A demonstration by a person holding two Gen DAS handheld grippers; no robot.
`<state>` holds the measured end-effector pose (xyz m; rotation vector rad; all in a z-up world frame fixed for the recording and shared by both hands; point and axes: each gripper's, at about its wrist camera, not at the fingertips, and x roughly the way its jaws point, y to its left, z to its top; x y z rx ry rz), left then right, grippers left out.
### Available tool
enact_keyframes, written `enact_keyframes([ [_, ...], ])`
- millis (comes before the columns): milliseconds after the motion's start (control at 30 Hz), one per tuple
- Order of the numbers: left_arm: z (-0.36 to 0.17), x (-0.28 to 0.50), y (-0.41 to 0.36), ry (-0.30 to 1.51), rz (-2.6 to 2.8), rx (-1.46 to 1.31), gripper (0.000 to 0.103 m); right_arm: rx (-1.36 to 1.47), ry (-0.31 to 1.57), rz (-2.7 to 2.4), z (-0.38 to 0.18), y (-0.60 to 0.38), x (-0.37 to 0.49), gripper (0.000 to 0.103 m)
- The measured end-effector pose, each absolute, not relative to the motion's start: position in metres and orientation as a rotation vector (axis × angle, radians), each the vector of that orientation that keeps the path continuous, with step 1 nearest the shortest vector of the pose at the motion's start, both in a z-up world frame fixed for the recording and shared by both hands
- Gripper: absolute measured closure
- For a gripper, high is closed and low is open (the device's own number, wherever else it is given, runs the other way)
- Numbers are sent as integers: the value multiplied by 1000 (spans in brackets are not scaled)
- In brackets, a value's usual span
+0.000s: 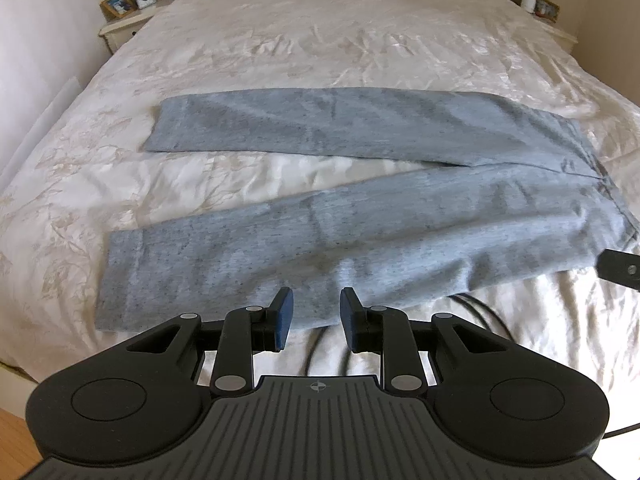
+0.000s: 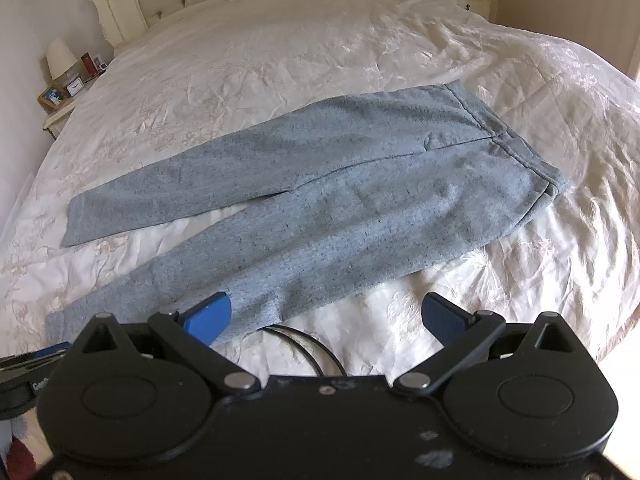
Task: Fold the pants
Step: 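Lower the right gripper to the trouser waistband and close on it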
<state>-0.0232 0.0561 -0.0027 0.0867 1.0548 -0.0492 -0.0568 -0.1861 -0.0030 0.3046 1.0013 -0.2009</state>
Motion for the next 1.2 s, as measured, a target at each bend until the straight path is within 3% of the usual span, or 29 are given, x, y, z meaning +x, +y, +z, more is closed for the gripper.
enact_keyframes([
  [667, -87, -48, 131, 1132, 157, -2, 78, 330, 1087, -246, -46, -214, -44, 0],
  [1200, -119, -6, 186, 1102, 434, -488, 78, 318, 1146, -148, -78, -244, 21, 0],
])
